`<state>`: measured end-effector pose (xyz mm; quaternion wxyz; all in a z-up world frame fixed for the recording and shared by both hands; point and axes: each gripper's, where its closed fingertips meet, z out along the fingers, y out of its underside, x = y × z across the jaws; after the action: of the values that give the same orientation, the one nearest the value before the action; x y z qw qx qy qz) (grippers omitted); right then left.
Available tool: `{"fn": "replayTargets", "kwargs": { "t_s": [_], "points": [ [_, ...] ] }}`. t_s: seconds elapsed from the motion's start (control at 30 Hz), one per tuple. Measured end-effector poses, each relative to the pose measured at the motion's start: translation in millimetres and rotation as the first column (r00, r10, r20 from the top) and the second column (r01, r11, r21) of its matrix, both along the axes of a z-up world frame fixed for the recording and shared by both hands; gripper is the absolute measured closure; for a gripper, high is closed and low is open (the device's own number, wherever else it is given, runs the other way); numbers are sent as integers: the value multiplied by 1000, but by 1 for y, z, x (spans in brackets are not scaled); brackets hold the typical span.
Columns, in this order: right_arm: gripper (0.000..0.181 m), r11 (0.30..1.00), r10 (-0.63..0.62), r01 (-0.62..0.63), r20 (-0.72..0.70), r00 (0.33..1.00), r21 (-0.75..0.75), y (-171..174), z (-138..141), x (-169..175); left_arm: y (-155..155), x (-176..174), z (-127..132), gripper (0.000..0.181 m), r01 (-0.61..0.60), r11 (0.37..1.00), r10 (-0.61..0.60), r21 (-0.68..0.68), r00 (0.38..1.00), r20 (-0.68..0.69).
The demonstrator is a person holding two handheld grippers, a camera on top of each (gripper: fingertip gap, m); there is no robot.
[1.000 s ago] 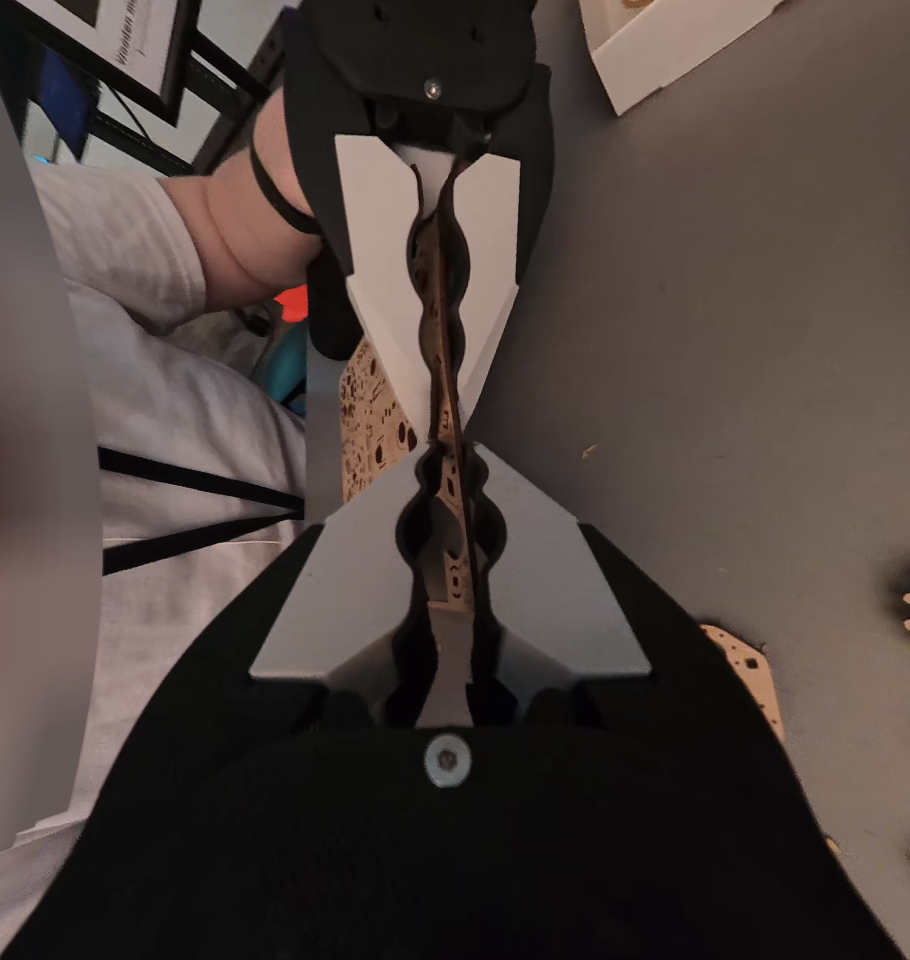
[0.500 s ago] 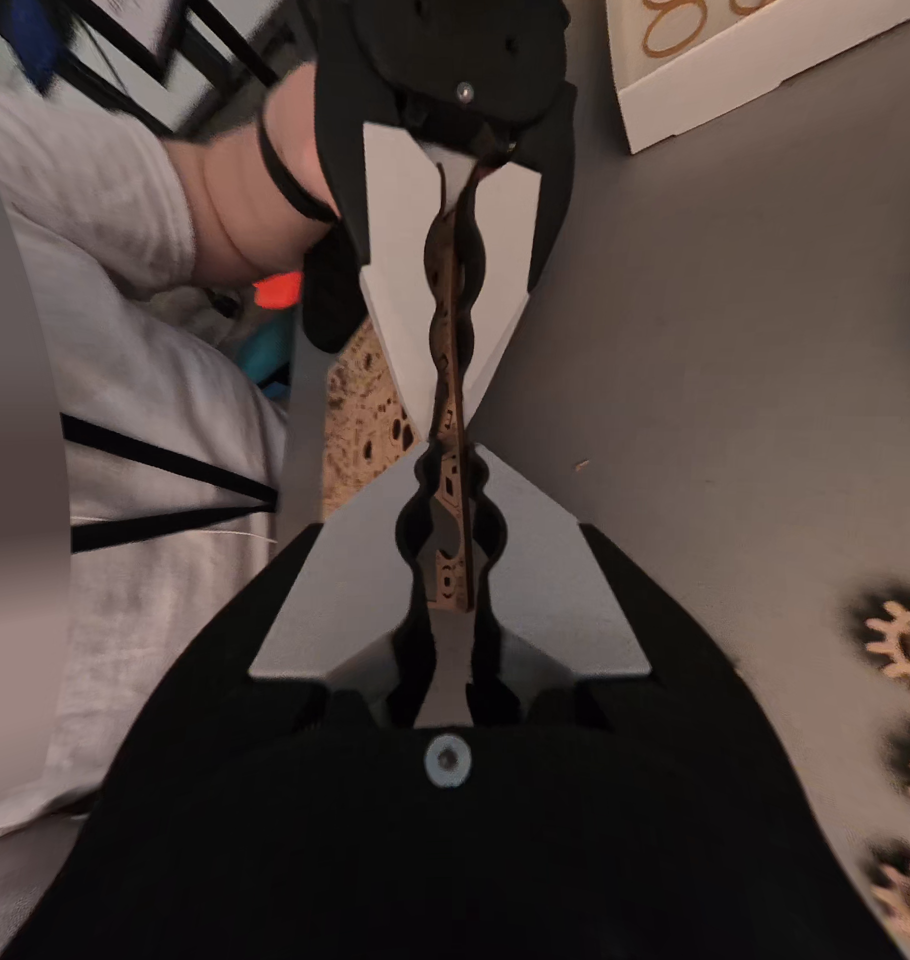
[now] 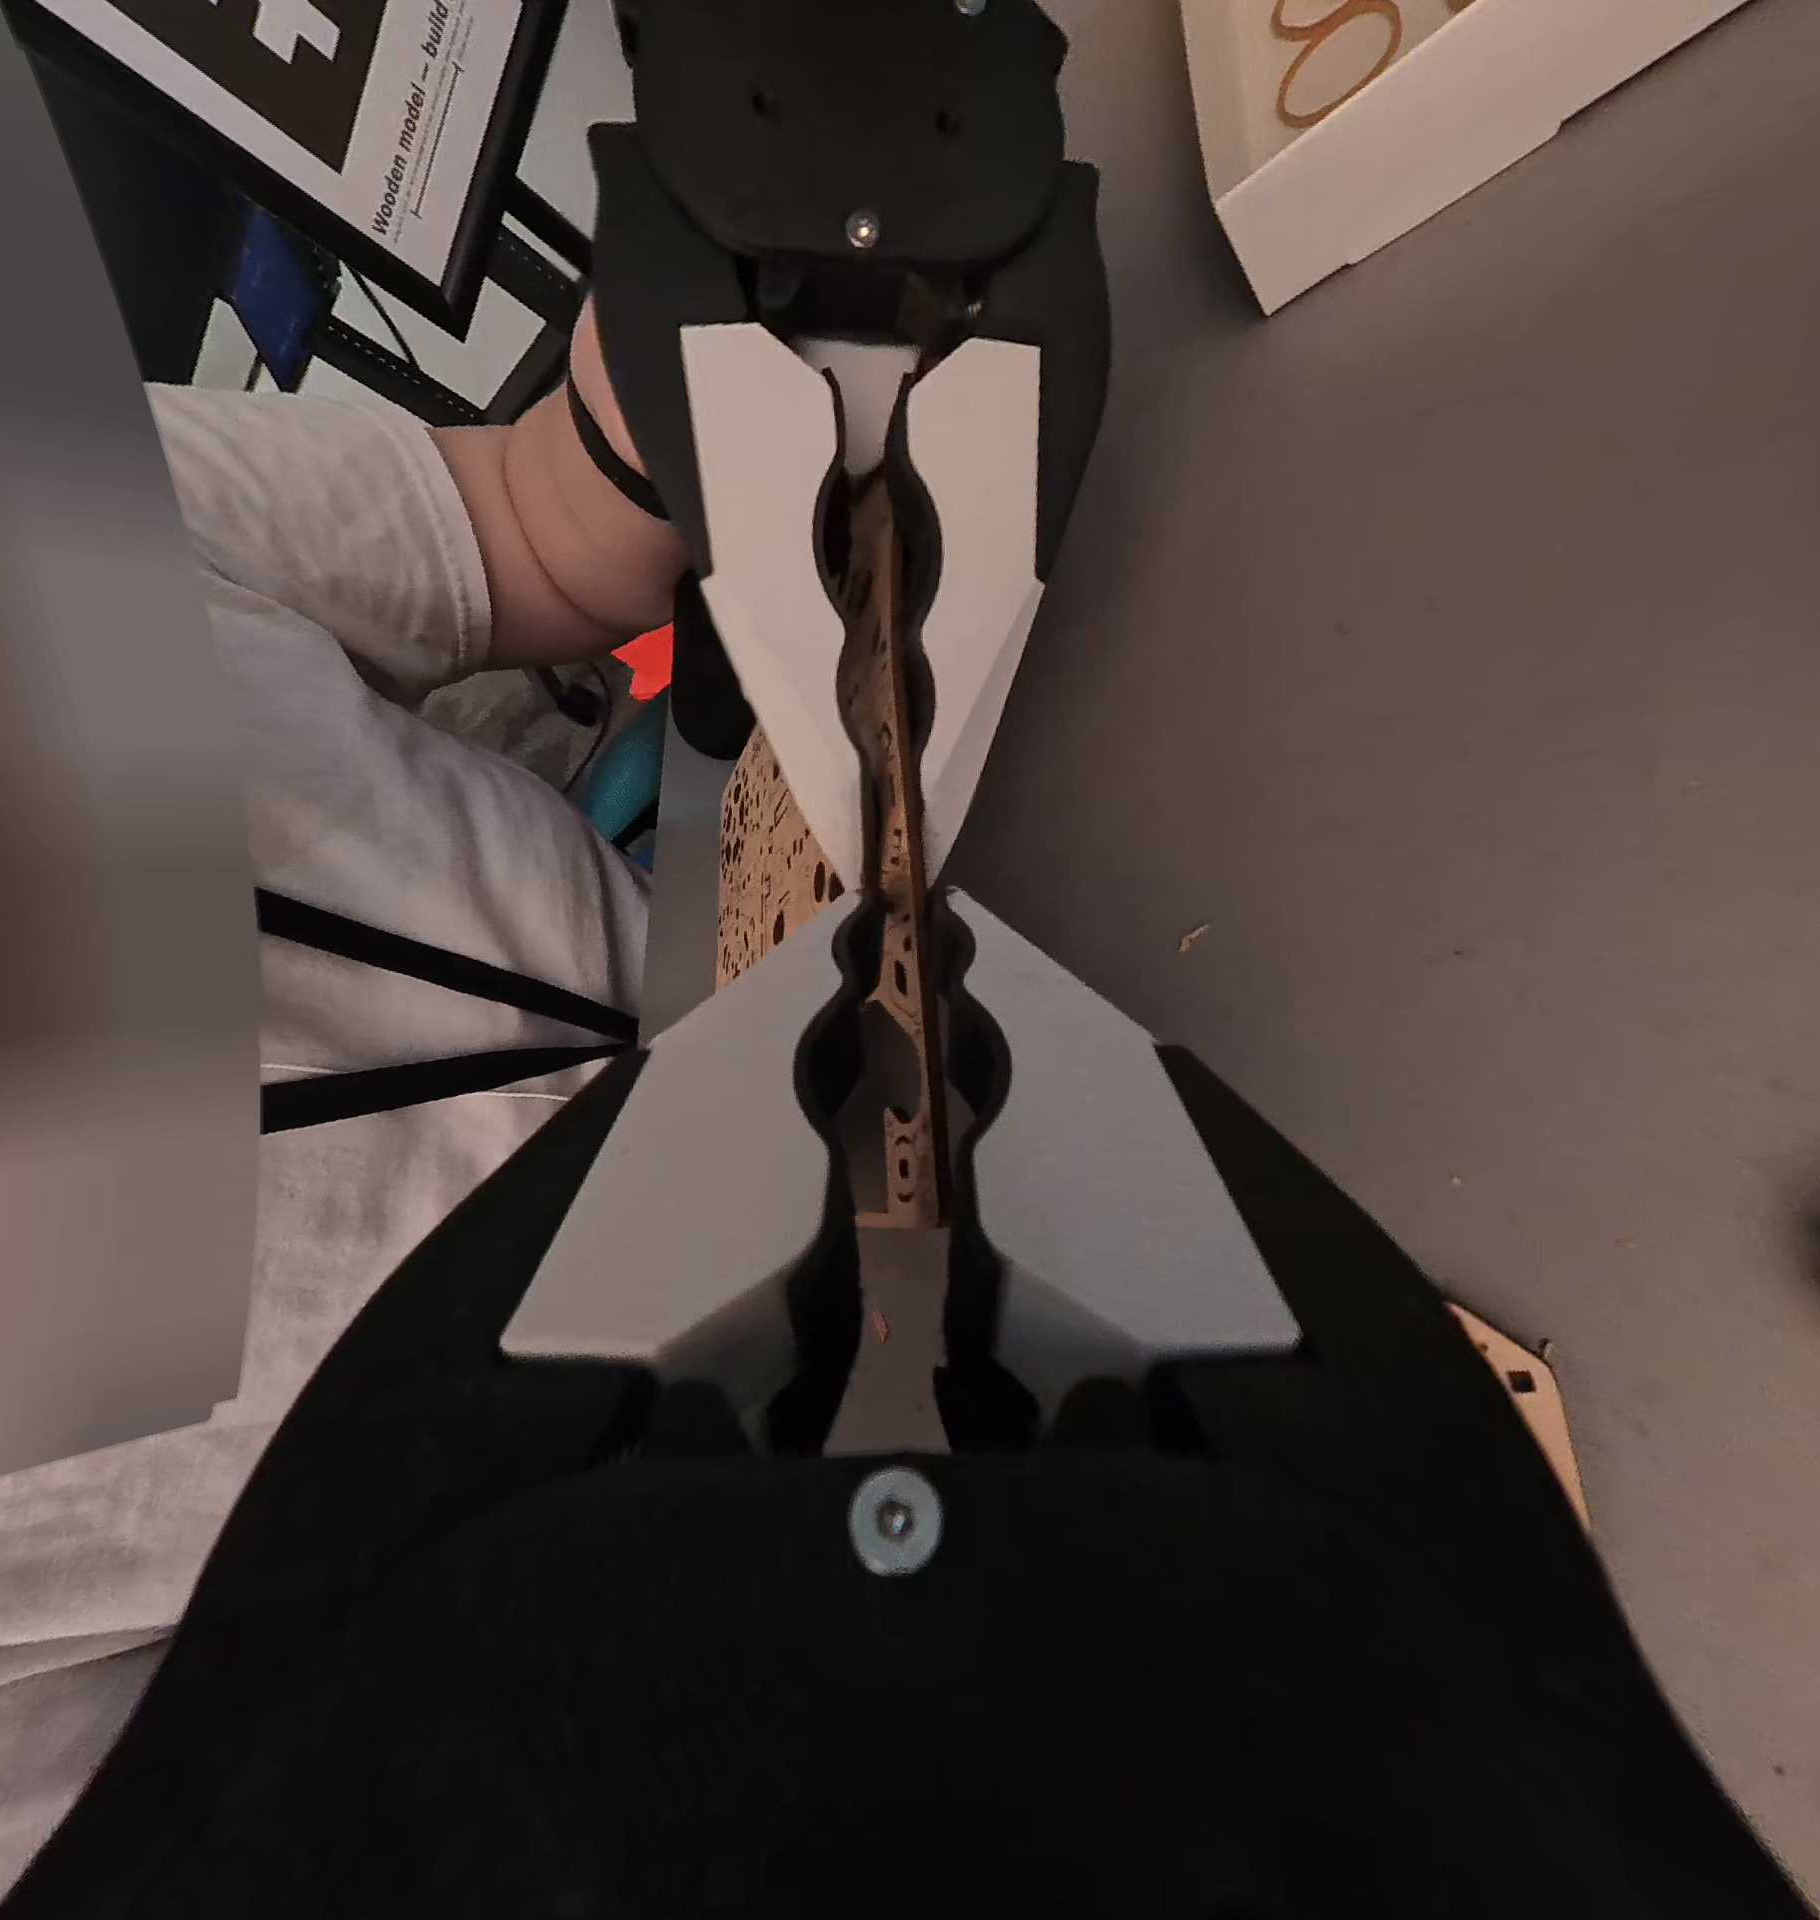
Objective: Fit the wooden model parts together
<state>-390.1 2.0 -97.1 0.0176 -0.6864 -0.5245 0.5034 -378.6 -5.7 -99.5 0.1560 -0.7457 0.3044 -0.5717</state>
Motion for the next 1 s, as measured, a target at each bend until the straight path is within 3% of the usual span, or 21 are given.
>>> {"fn": "replayTargets", "kwargs": {
  "t_s": [0.37,1.0],
  "points": [
    [176,1000,-14,13,35,999,16,3,-5,1,0,0,-5,176,0,999,-1,-34,1000,-13],
    [173,983,-24,10,76,997,184,6,-23,0,2,-2,-20,175,-36,999,36,5,992,-120]
  ]
}}
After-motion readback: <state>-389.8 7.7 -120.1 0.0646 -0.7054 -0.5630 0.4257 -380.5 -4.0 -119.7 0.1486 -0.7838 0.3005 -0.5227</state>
